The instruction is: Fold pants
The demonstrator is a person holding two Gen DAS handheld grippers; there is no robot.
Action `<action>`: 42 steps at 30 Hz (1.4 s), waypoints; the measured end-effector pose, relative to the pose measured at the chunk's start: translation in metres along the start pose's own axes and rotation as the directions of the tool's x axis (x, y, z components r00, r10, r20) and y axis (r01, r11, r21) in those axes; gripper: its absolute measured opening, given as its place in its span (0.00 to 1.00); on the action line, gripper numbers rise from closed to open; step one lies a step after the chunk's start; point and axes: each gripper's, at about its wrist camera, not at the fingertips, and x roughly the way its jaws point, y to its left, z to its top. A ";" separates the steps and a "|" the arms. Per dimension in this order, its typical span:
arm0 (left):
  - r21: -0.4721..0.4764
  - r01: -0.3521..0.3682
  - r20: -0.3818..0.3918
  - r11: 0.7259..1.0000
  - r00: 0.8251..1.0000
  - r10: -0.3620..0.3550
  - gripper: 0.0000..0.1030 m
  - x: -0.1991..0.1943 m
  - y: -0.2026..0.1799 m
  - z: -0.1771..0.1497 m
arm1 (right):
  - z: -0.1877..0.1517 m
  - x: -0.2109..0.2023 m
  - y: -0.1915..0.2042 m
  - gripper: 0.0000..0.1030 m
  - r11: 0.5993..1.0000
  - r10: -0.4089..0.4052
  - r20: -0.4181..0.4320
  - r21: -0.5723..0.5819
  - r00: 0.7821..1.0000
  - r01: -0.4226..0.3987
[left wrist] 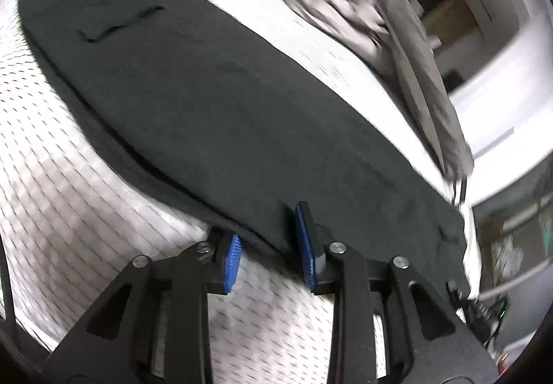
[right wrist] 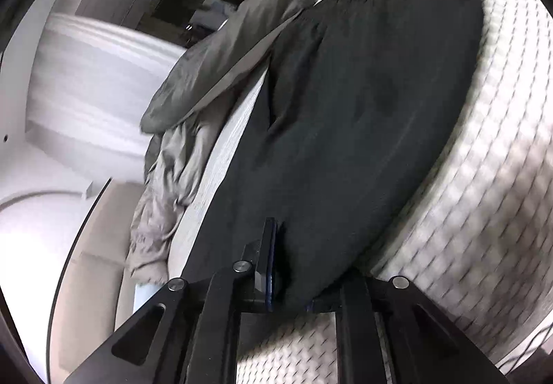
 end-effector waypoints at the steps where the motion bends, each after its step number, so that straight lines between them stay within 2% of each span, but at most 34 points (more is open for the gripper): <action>1: -0.008 -0.014 0.000 1.000 1.000 0.014 0.16 0.000 0.009 0.007 | 0.005 -0.001 -0.004 0.12 1.000 -0.004 0.011 0.014 1.000 0.004; 2: -0.041 -0.034 -0.006 0.999 0.999 0.034 0.14 0.000 0.015 0.011 | 0.009 -0.001 -0.008 0.12 1.000 -0.007 0.015 0.022 1.000 0.006; 3: -0.044 -0.009 -0.022 0.999 1.000 0.008 0.13 0.000 0.023 0.014 | 0.011 -0.001 -0.010 0.08 1.000 -0.014 0.024 0.027 1.000 0.013; 8: -0.016 0.055 -0.046 0.998 0.997 -0.055 0.15 -0.007 0.041 0.020 | 0.026 -0.017 -0.022 0.08 0.997 -0.040 0.067 0.071 0.997 0.035; 12: -0.037 0.076 -0.086 0.996 0.993 -0.079 0.17 -0.006 0.047 0.032 | 0.037 -0.021 -0.029 0.09 0.997 -0.038 0.034 0.065 0.999 0.035; 14: -0.043 0.046 -0.082 0.998 0.995 -0.050 0.19 -0.009 0.052 0.041 | 0.043 -0.017 -0.026 0.10 0.997 -0.060 0.009 0.048 0.998 0.060; 16: -0.040 0.020 -0.073 0.999 0.997 -0.023 0.28 -0.011 0.055 0.054 | 0.053 -0.013 -0.024 0.13 0.996 -0.064 -0.012 0.068 0.998 0.064; 18: -0.046 -0.019 -0.054 0.999 0.998 0.016 0.31 -0.010 0.060 0.068 | 0.068 -0.008 -0.027 0.15 0.993 -0.074 -0.013 0.093 0.997 0.075; 19: -0.055 -0.043 -0.046 0.998 0.998 0.041 0.30 -0.007 0.066 0.075 | 0.073 -0.006 -0.029 0.15 0.992 -0.085 -0.009 0.089 0.996 0.086; 21: -0.027 -0.075 -0.047 0.997 0.996 0.074 0.19 -0.003 0.077 0.081 | 0.078 0.001 -0.031 0.12 0.995 -0.091 -0.012 0.051 0.996 0.092; 23: 0.006 -0.055 -0.026 0.998 0.998 0.055 0.17 -0.005 0.083 0.080 | 0.076 0.002 -0.029 0.08 0.995 -0.101 -0.007 -0.020 0.995 0.100; 26: -0.022 -0.010 -0.014 1.000 1.000 0.009 0.17 -0.016 0.101 0.081 | 0.082 -0.004 -0.032 0.08 0.995 -0.092 0.007 -0.048 0.996 0.093; 28: -0.053 0.013 -0.022 0.998 1.000 -0.015 0.17 -0.021 0.112 0.086 | 0.090 -0.012 -0.039 0.08 0.995 -0.095 0.028 -0.010 0.995 0.096; 30: -0.073 0.044 -0.042 0.996 0.998 -0.047 0.18 -0.025 0.122 0.092 | 0.098 -0.014 -0.048 0.08 0.997 -0.064 0.003 0.044 0.998 0.064; 32: -0.075 0.024 -0.032 0.997 0.999 -0.026 0.21 -0.030 0.129 0.099 | 0.101 -0.012 -0.050 0.09 0.996 -0.066 -0.013 0.055 0.998 0.067; 35: -0.095 -0.035 0.031 0.995 0.999 0.038 0.27 -0.035 0.140 0.113 | 0.104 -0.011 -0.042 0.14 0.997 -0.063 0.003 0.046 0.998 0.063; 37: -0.110 -0.074 0.057 0.991 0.995 0.081 0.27 -0.034 0.152 0.123 | 0.106 -0.008 -0.041 0.19 0.997 -0.061 0.003 0.045 0.998 0.061; 38: -0.118 -0.070 0.071 0.991 0.994 0.079 0.27 -0.034 0.158 0.128 | 0.108 -0.005 -0.042 0.19 0.996 -0.069 0.001 0.048 0.998 0.069; 42: -0.122 -0.098 0.075 0.988 0.991 0.107 0.12 -0.035 0.176 0.137 | 0.110 -0.011 -0.045 0.17 0.996 -0.086 0.020 0.028 0.996 0.085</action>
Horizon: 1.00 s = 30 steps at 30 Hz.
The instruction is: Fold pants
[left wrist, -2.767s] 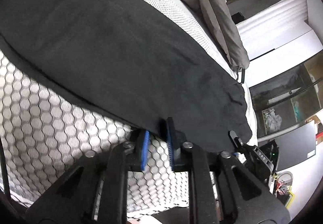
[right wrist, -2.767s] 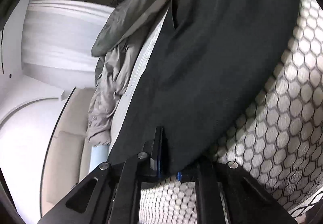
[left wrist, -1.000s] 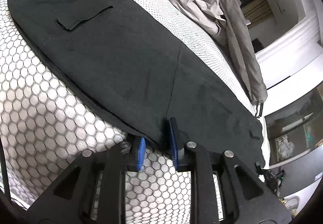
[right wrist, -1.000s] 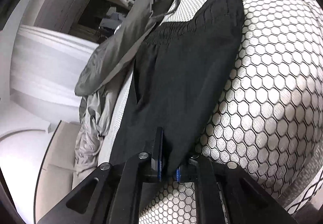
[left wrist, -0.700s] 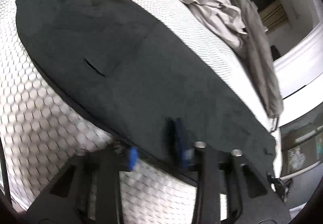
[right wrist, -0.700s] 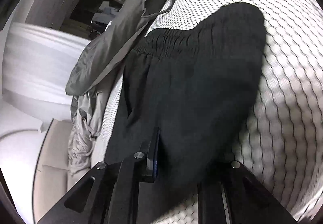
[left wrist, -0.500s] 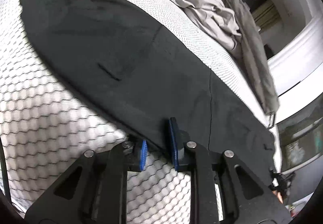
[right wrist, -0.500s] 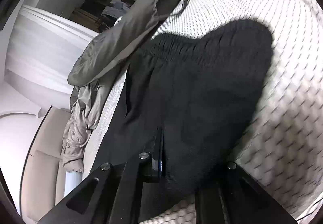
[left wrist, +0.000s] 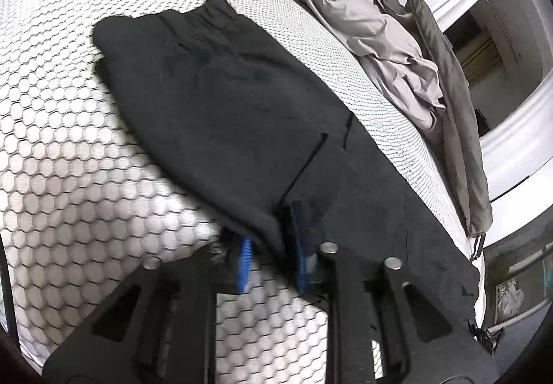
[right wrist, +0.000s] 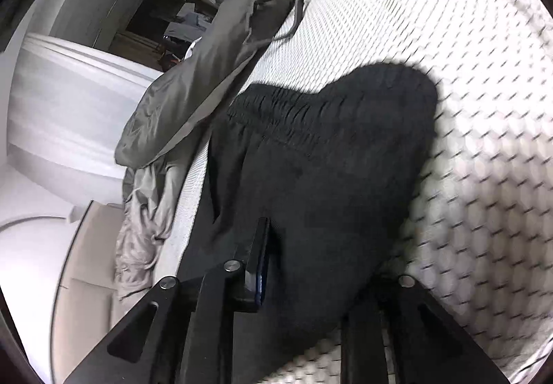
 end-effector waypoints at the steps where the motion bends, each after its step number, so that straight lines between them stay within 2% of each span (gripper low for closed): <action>1: -0.007 0.004 0.003 1.000 1.000 -0.004 0.12 -0.003 0.005 0.001 | 0.000 -0.002 -0.002 0.17 1.000 0.014 -0.005 0.010 1.000 -0.014; 8: -0.054 0.034 -0.015 0.998 0.999 -0.035 0.13 -0.010 0.024 0.015 | 0.009 -0.020 -0.023 0.20 0.992 0.043 0.041 0.118 0.998 -0.047; 11: -0.085 0.006 0.023 0.996 1.000 -0.004 0.18 -0.019 0.033 0.021 | 0.012 -0.024 -0.026 0.20 0.987 0.049 0.057 0.149 0.997 -0.057; 15: -0.147 -0.062 0.083 0.987 0.994 0.074 0.20 -0.017 0.052 0.036 | 0.018 -0.021 -0.025 0.21 0.991 0.029 0.067 0.126 0.997 -0.038; 17: -0.155 -0.062 0.072 0.986 0.995 0.074 0.17 -0.015 0.063 0.038 | 0.020 -0.019 -0.024 0.21 0.994 0.017 0.071 0.107 0.997 -0.024; 19: -0.146 -0.061 0.070 0.987 0.995 0.072 0.13 -0.016 0.066 0.039 | 0.019 -0.022 -0.021 0.16 0.996 0.001 0.081 0.087 0.997 -0.008; 23: -0.119 -0.076 0.073 0.990 0.994 0.085 0.13 -0.020 0.070 0.038 | 0.021 -0.043 -0.035 0.16 0.990 -0.068 0.135 0.135 0.989 0.049; 29: -0.155 -0.063 0.081 0.986 0.994 0.076 0.16 -0.029 0.073 0.037 | 0.026 -0.048 -0.040 0.20 0.989 -0.013 0.116 0.150 0.993 -0.004; 30: -0.154 -0.071 0.083 0.985 0.993 0.085 0.13 -0.030 0.073 0.036 | 0.027 -0.048 -0.039 0.20 0.990 -0.016 0.117 0.138 0.993 0.000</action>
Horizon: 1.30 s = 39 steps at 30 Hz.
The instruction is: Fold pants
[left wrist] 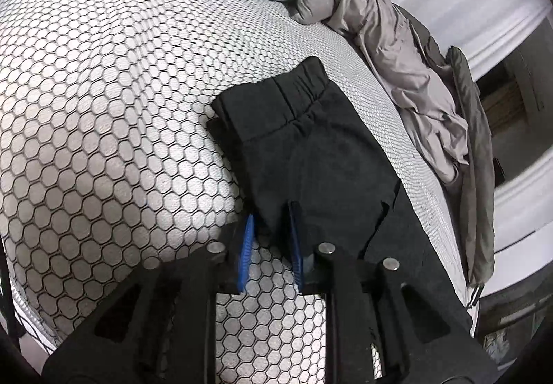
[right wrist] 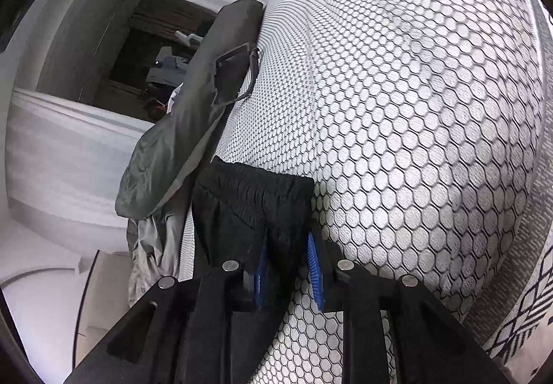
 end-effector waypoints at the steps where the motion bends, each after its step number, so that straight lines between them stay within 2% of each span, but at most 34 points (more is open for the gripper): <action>1: -0.001 -0.005 0.006 1.000 1.000 0.005 0.10 -0.003 0.000 -0.001 | 0.000 -0.001 0.003 0.18 1.000 -0.013 0.011 -0.025 1.000 0.013; 4: 0.039 -0.029 0.032 0.999 0.999 0.028 0.08 -0.009 -0.004 -0.002 | -0.002 -0.012 0.017 0.14 0.996 -0.003 0.061 -0.089 0.998 0.008; 5: 0.044 -0.050 0.021 0.998 0.999 0.050 0.08 -0.005 -0.002 -0.001 | -0.003 -0.014 0.021 0.14 0.992 -0.021 0.071 -0.124 0.997 0.029; 7: 0.006 -0.042 -0.018 0.999 0.999 0.043 0.10 0.004 0.006 0.001 | -0.003 -0.006 0.019 0.14 0.979 -0.117 0.056 -0.164 0.992 0.124; 9: 0.005 -0.034 -0.006 0.999 0.999 0.034 0.10 -0.001 0.005 0.000 | -0.004 0.004 0.009 0.16 0.976 -0.174 0.015 -0.133 0.985 0.174; 10: 0.024 -0.049 0.008 0.998 0.999 0.049 0.10 -0.007 0.001 -0.001 | -0.002 0.003 0.006 0.17 0.981 -0.161 0.005 -0.109 0.987 0.160; 11: 0.047 -0.065 0.017 0.997 0.998 0.065 0.11 -0.012 -0.004 -0.004 | -0.001 -0.002 0.006 0.21 0.985 -0.145 0.007 -0.092 0.989 0.145; 12: 0.065 -0.085 0.024 0.994 0.996 0.083 0.16 -0.018 -0.008 -0.007 | 0.000 -0.009 0.009 0.28 0.985 -0.146 0.018 -0.087 0.989 0.147; 13: 0.083 -0.097 0.028 0.992 0.995 0.095 0.26 -0.023 -0.012 -0.010 | 0.001 -0.015 0.011 0.30 0.982 -0.160 0.037 -0.092 0.986 0.163; 14: 0.111 -0.111 0.042 0.988 0.993 0.107 0.31 -0.031 -0.017 -0.014 | 0.003 -0.022 0.014 0.34 0.978 -0.177 0.062 -0.101 0.982 0.182; 16: 0.157 -0.141 0.094 0.978 0.987 0.127 0.50 -0.049 -0.028 -0.021 | 0.007 -0.036 0.021 0.35 0.970 -0.187 0.096 -0.137 0.978 0.199; 17: 0.177 -0.131 0.116 0.976 0.987 0.111 0.53 -0.059 -0.034 -0.025 | 0.008 -0.040 0.024 0.35 0.966 -0.189 0.110 -0.157 0.976 0.205; 18: 0.196 -0.096 0.121 0.976 0.990 0.073 0.61 -0.069 -0.040 -0.028 | 0.010 -0.044 0.030 0.38 0.955 -0.197 0.125 -0.199 0.972 0.219; 21: 0.263 0.026 0.085 0.964 0.995 -0.050 0.80 -0.076 -0.067 -0.036 | 0.015 -0.040 0.051 0.44 0.908 -0.216 0.121 -0.338 0.969 0.245; 22: 0.299 0.056 0.072 0.952 0.994 -0.081 0.82 -0.075 -0.082 -0.042 | 0.014 -0.036 0.058 0.44 0.895 -0.218 0.103 -0.375 0.970 0.241; 23: 0.340 0.075 0.058 0.937 0.993 -0.101 0.84 -0.072 -0.099 -0.048 | 0.016 -0.030 0.066 0.46 0.879 -0.225 0.079 -0.414 0.971 0.237; 24: 0.368 0.085 0.048 0.926 0.993 -0.110 0.87 -0.069 -0.113 -0.053 | 0.016 -0.022 0.074 0.54 0.863 -0.231 0.054 -0.451 0.971 0.230; 27: 0.408 0.122 0.019 0.905 0.990 -0.141 0.95 -0.048 -0.160 -0.073 | 0.013 0.000 0.097 0.69 0.806 -0.249 0.033 -0.547 0.968 0.226; 29: 0.458 0.169 -0.058 0.873 0.985 -0.161 0.97 -0.022 -0.196 -0.089 | 0.010 0.020 0.115 0.75 0.749 -0.277 0.046 -0.615 0.960 0.246; 30: 0.478 0.179 -0.084 0.860 0.984 -0.158 0.97 -0.011 -0.209 -0.098 | 0.006 0.030 0.120 0.79 0.729 -0.289 0.045 -0.637 0.956 0.251; 32: 0.523 0.188 -0.124 0.831 0.982 -0.144 0.97 0.010 -0.225 -0.117 | 0.004 0.052 0.131 0.79 0.696 -0.302 0.041 -0.673 0.952 0.250; 35: 0.555 0.151 -0.171 0.818 0.983 -0.066 0.97 0.034 -0.237 -0.137 | 0.002 0.091 0.142 0.79 0.616 -0.350 0.065 -0.736 0.934 0.282; 39: 0.616 0.083 -0.151 0.784 0.988 0.014 0.97 0.049 -0.253 -0.149 | 0.010 0.128 0.145 0.78 0.543 -0.418 0.098 -0.770 0.903 0.335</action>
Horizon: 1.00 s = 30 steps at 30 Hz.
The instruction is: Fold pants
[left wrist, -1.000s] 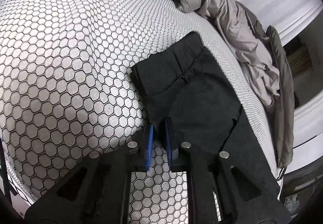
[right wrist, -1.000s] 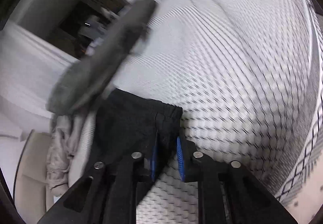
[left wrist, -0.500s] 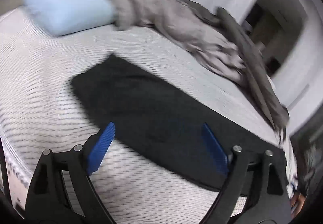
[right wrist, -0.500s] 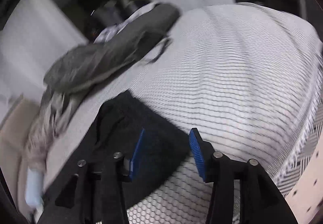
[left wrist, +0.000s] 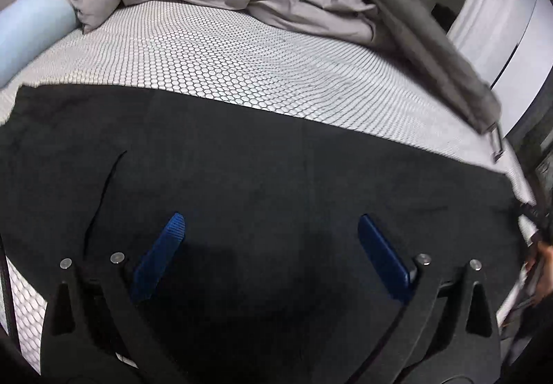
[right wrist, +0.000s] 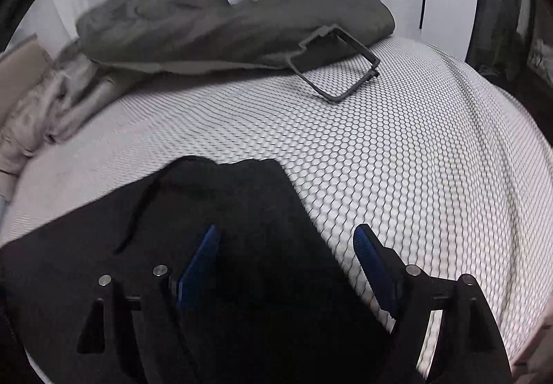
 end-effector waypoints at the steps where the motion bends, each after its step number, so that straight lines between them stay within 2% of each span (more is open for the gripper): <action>1: 0.011 -0.019 0.000 1.000 1.000 0.019 0.97 0.002 -0.002 0.001 | 0.001 0.005 0.002 0.74 1.000 -0.003 -0.009 -0.018 1.000 0.003; 3: 0.015 -0.051 -0.003 0.999 0.999 0.051 0.97 0.006 -0.002 0.002 | -0.001 0.012 0.007 0.39 0.997 0.005 -0.026 -0.073 1.000 -0.007; 5: 0.015 -0.071 -0.011 0.997 0.997 0.071 0.97 0.009 0.004 0.002 | 0.000 0.008 0.018 0.27 0.991 0.007 0.006 -0.132 1.000 -0.006; 7: 0.006 -0.097 -0.017 0.995 0.995 0.097 0.97 0.013 0.016 0.002 | 0.008 0.008 0.019 0.27 0.995 -0.027 0.035 -0.099 0.999 0.030; 8: 0.004 -0.114 -0.028 0.994 0.993 0.114 0.97 0.017 0.021 0.004 | 0.009 0.011 0.015 0.24 0.995 -0.059 0.029 -0.073 0.998 0.061; 9: 0.002 -0.125 -0.036 0.992 0.991 0.125 0.97 0.020 0.028 0.007 | 0.009 0.017 0.008 0.28 0.993 -0.110 0.013 -0.042 0.994 0.110; 11: 0.008 -0.146 -0.037 0.989 0.989 0.146 0.97 0.019 0.032 0.007 | 0.010 0.022 -0.001 0.28 0.998 -0.063 -0.027 0.009 0.998 0.063; 12: 0.008 -0.144 -0.035 0.990 0.989 0.144 0.97 0.019 0.032 0.007 | 0.012 0.016 -0.004 0.32 0.999 -0.035 -0.008 0.026 0.999 0.035; 13: 0.005 -0.141 -0.033 0.990 0.989 0.141 0.97 0.016 0.036 0.005 | 0.014 0.011 -0.006 0.36 0.999 -0.002 0.014 0.038 1.000 0.001; 15: 0.002 -0.140 -0.031 0.990 0.990 0.140 0.97 0.015 0.037 0.002 | 0.018 0.000 -0.015 0.60 0.990 0.111 0.061 0.079 0.992 -0.116; 17: 0.008 -0.145 -0.034 0.989 0.989 0.145 0.97 0.016 0.039 0.003 | 0.022 0.004 -0.023 0.63 0.965 0.221 0.064 0.130 0.973 -0.228; 19: 0.016 -0.150 -0.037 0.989 0.988 0.151 0.97 0.019 0.038 0.005 | 0.029 0.015 -0.017 0.64 0.968 0.233 0.011 0.092 0.973 -0.233; 21: 0.034 -0.159 -0.040 0.987 0.986 0.160 0.97 0.021 0.036 0.006 | 0.039 0.029 -0.003 0.64 0.984 0.178 -0.037 0.009 0.983 -0.177; 24: 0.046 -0.169 -0.044 0.985 0.984 0.171 0.97 0.024 0.035 0.006 | 0.045 0.051 0.011 0.68 0.984 0.136 -0.123 -0.099 0.983 -0.148; 25: 0.054 -0.173 -0.042 0.983 0.984 0.176 0.97 0.025 0.035 0.006 | 0.046 0.059 0.014 0.66 0.981 0.120 -0.144 -0.137 0.982 -0.140; 26: 0.065 -0.178 -0.040 0.982 0.983 0.181 0.97 0.025 0.034 0.005 | 0.045 0.060 0.017 0.54 0.977 0.114 -0.149 -0.163 0.982 -0.138; 27: 0.074 -0.182 -0.039 0.981 0.982 0.185 0.98 0.026 0.033 0.004 | 0.045 0.060 0.020 0.50 0.974 0.104 -0.153 -0.185 0.983 -0.132; 30: 0.089 -0.178 -0.038 0.980 0.983 0.181 0.98 0.027 0.032 0.003 | 0.046 0.059 0.021 0.47 0.975 0.074 -0.129 -0.201 0.989 -0.099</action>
